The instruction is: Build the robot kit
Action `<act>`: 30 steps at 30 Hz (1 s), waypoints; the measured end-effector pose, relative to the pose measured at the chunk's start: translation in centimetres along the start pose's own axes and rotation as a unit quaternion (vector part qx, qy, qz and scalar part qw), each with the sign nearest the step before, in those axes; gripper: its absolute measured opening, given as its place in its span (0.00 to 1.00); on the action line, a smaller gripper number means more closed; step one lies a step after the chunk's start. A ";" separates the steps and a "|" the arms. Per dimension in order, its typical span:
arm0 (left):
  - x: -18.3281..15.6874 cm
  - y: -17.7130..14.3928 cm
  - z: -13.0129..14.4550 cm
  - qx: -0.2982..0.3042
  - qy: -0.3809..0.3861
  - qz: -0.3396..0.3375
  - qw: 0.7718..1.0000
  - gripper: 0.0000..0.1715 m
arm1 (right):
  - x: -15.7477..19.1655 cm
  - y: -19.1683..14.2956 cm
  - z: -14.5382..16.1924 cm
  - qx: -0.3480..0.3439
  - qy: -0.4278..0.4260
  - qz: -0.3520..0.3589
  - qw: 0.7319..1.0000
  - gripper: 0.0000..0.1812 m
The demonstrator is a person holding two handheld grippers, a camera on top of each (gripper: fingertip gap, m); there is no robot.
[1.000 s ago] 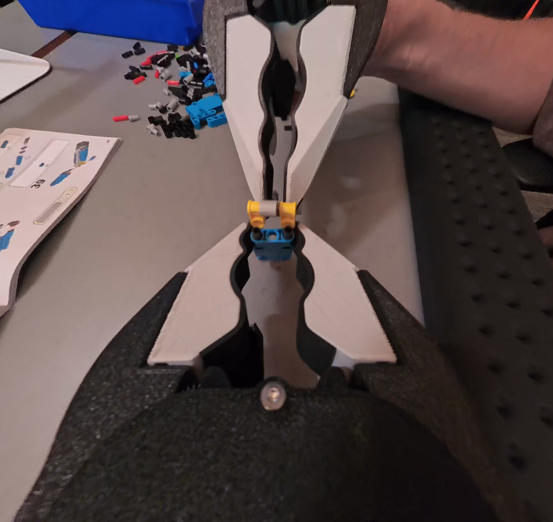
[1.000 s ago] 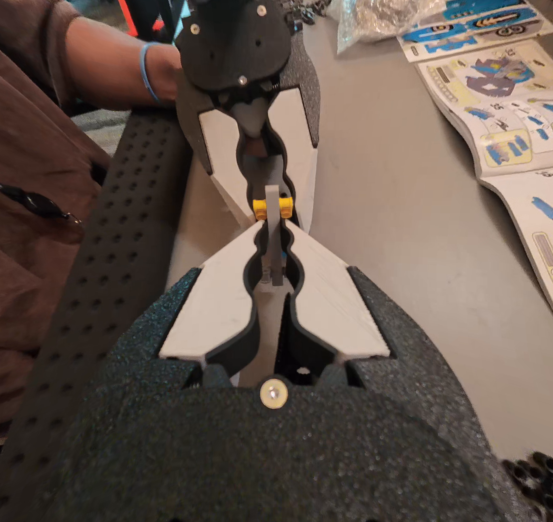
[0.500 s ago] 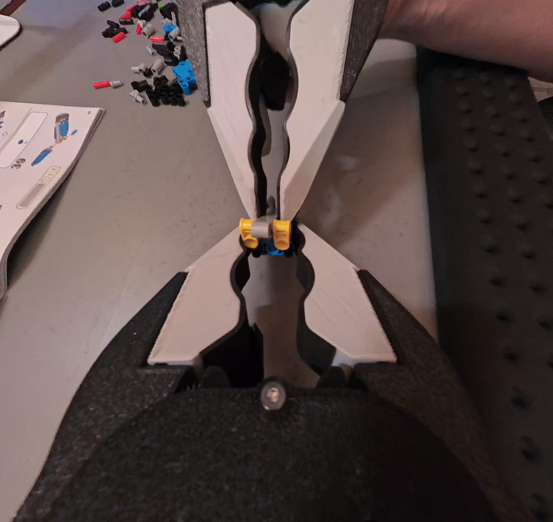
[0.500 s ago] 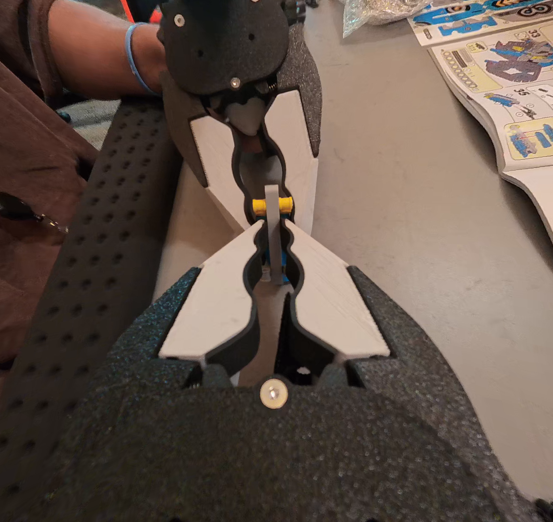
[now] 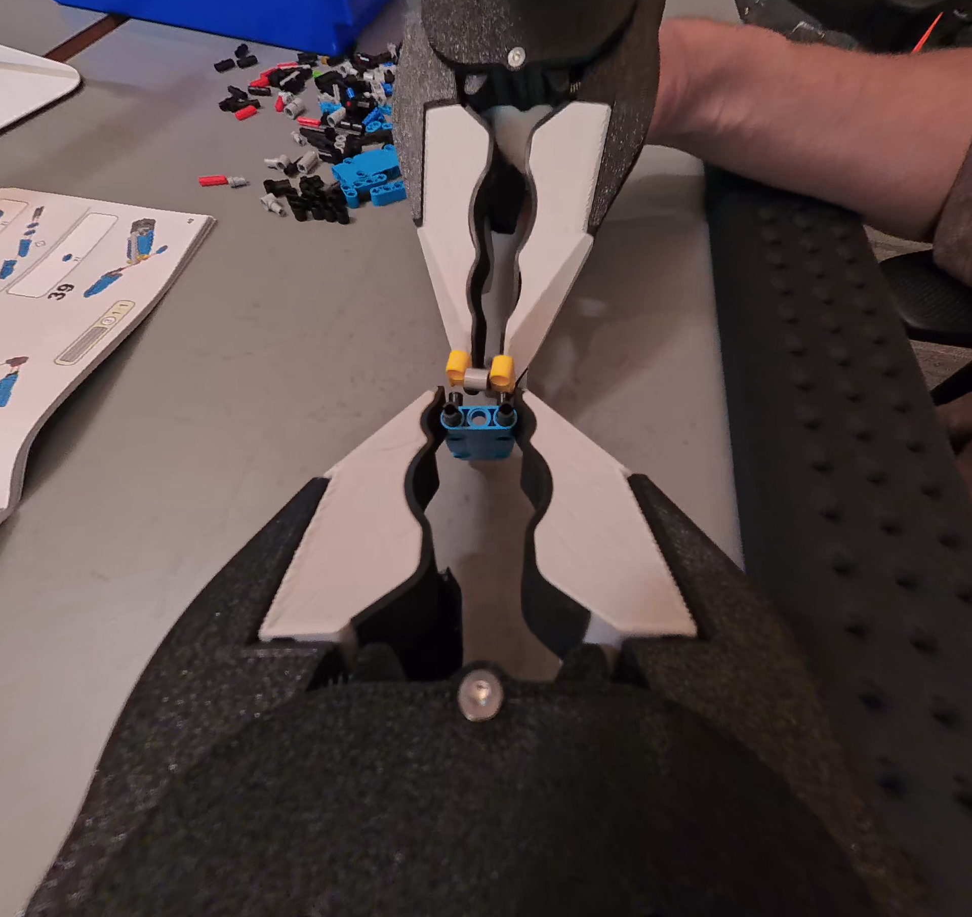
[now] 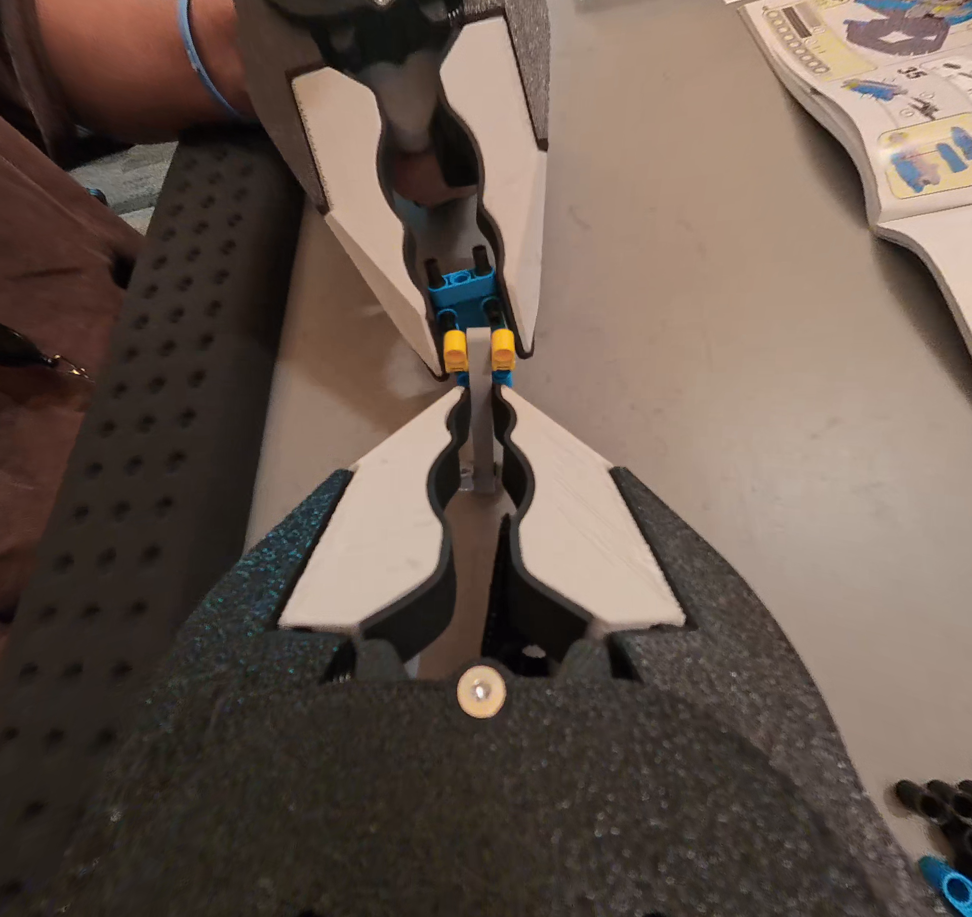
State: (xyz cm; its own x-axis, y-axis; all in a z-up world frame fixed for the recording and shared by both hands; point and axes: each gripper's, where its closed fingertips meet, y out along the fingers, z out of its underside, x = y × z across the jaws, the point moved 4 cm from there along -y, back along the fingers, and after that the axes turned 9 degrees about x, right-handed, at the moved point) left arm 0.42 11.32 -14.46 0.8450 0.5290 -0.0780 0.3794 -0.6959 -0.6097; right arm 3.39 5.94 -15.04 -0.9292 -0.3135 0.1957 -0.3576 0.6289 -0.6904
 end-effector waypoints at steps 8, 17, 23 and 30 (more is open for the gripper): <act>0.0 0.3 0.2 0.011 0.006 -0.006 1.000 0.15 | 0.0 0.5 0.2 0.021 -0.008 0.017 1.000 0.05; -0.8 0.3 0.0 0.007 0.022 0.012 1.000 0.14 | 0.8 1.3 0.2 0.041 -0.044 0.025 0.998 0.05; -0.2 0.3 0.6 0.025 0.018 -0.001 1.000 0.14 | 0.2 0.5 0.3 0.020 -0.039 0.035 0.998 0.13; 0.7 -0.6 1.3 0.024 -0.015 0.023 0.999 0.15 | 1.4 0.8 0.2 0.040 -0.090 0.046 0.994 0.21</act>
State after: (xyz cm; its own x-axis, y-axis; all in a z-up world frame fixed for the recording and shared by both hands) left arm 0.29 12.73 -15.15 0.8492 0.5121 -0.1287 0.3221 -0.6955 -0.6422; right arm 1.81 5.89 -15.47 -0.9232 -0.3842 0.0061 -0.2568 0.6051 -0.7536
